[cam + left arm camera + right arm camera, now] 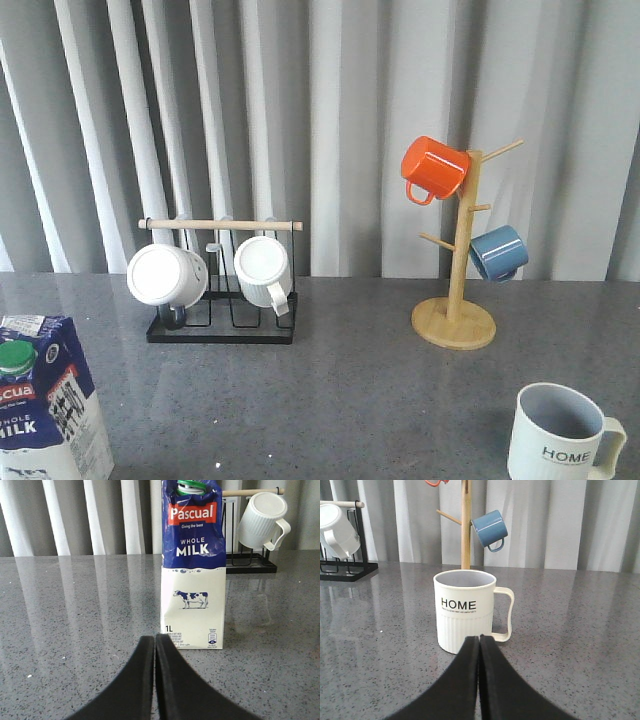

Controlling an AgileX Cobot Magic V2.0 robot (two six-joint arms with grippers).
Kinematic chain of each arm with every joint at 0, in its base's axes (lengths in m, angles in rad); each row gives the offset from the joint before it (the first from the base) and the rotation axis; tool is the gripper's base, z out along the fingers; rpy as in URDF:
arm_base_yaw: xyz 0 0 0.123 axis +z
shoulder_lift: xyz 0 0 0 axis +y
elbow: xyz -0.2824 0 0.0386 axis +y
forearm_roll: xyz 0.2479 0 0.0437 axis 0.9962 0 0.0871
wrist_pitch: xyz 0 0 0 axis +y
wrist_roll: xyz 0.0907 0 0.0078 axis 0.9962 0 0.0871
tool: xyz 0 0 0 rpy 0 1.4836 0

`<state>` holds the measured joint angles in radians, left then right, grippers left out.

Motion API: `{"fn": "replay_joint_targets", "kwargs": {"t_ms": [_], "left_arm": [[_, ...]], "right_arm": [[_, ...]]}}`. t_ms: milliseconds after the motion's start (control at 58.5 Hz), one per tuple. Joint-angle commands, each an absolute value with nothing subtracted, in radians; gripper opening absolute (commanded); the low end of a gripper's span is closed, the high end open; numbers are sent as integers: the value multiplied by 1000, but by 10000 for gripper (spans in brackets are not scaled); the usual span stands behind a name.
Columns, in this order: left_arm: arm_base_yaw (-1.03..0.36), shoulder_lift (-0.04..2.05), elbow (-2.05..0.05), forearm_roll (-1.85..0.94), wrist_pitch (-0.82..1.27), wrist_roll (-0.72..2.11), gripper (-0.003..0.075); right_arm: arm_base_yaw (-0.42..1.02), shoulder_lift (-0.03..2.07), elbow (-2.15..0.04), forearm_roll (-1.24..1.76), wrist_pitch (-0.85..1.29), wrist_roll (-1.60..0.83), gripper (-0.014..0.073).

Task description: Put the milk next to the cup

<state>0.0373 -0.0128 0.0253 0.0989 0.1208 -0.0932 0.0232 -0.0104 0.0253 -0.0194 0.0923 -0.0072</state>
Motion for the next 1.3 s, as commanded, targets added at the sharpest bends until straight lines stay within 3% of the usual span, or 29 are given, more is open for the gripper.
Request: {"fn": "replay_joint_targets", "kwargs": {"t_ms": [0,924,1095,1232,1283], "left_arm": [[39,-22,8,93,49,-98,-7],[39,-22,5,92,21,-98,-6],[39,-22,0,91,-213,-102,-6],[39,-22,-3,91,-517,-128,-6],[39,-14,-25,91,-521,-128,-6]], "right_arm": [[17,-22,36,-26,19,-8,-9],[17,-22,36,-25,16,-7,-9],[17,-22,36,-20,-87,18,-9],[17,-21,34,-18,-315,77,-9],[17,-9,21,0,-351,110,-9]]}}
